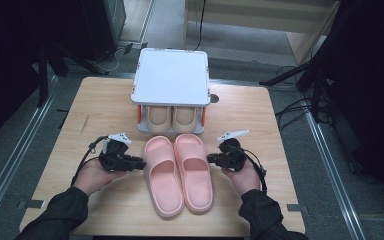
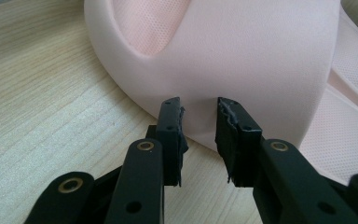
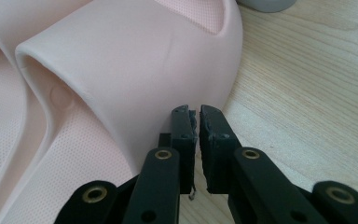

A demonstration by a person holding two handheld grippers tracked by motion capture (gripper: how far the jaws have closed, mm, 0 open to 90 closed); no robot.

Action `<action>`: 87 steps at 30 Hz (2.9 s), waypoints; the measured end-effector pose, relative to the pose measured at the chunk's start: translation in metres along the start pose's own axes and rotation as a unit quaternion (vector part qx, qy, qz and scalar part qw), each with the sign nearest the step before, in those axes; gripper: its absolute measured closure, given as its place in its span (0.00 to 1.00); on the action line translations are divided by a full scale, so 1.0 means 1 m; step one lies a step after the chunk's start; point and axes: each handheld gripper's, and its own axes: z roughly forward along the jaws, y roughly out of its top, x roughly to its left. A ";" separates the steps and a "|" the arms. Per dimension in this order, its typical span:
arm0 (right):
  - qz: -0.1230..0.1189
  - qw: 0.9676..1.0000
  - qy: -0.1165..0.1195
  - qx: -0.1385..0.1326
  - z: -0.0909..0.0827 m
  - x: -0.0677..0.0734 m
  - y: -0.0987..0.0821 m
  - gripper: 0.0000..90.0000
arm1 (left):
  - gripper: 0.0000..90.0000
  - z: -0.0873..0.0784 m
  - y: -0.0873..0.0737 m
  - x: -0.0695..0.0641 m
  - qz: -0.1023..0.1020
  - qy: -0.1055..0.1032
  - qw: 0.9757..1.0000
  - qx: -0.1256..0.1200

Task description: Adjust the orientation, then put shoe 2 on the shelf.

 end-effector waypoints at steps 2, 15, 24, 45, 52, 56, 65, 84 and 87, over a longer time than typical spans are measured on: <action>0.003 1.000 0.003 -0.001 0.000 0.000 0.000 0.95 | 0.78 0.000 0.000 0.000 0.000 0.002 1.000 0.000; 0.025 0.997 0.010 -0.076 -0.022 0.000 0.003 0.66 | 0.57 -0.022 0.003 0.000 -0.003 0.029 0.999 -0.024; 0.000 0.995 0.016 -0.101 -0.034 0.026 -0.001 0.59 | 0.51 -0.028 0.005 0.004 -0.009 0.033 0.999 -0.027; -0.010 0.993 0.013 -0.116 -0.038 0.071 -0.021 0.55 | 0.49 -0.031 0.017 0.019 -0.012 0.029 0.999 -0.029; -0.018 0.994 0.006 -0.106 -0.027 0.085 -0.025 0.56 | 0.49 -0.031 0.020 0.021 -0.008 0.027 0.999 -0.029; -0.014 0.995 0.006 -0.100 -0.021 0.089 -0.025 0.56 | 0.49 -0.033 0.019 0.022 -0.008 0.028 0.999 -0.031; -0.011 0.995 -0.003 -0.099 -0.001 0.096 -0.027 0.53 | 0.49 -0.034 0.019 0.025 -0.010 0.028 0.999 -0.031; 0.010 0.994 -0.046 -0.100 0.042 0.115 -0.006 0.44 | 0.49 -0.033 0.019 0.026 -0.013 0.030 0.999 -0.031; 0.022 0.993 -0.060 -0.099 0.048 0.118 -0.002 0.43 | 0.49 -0.033 0.019 0.026 -0.014 0.030 0.999 -0.032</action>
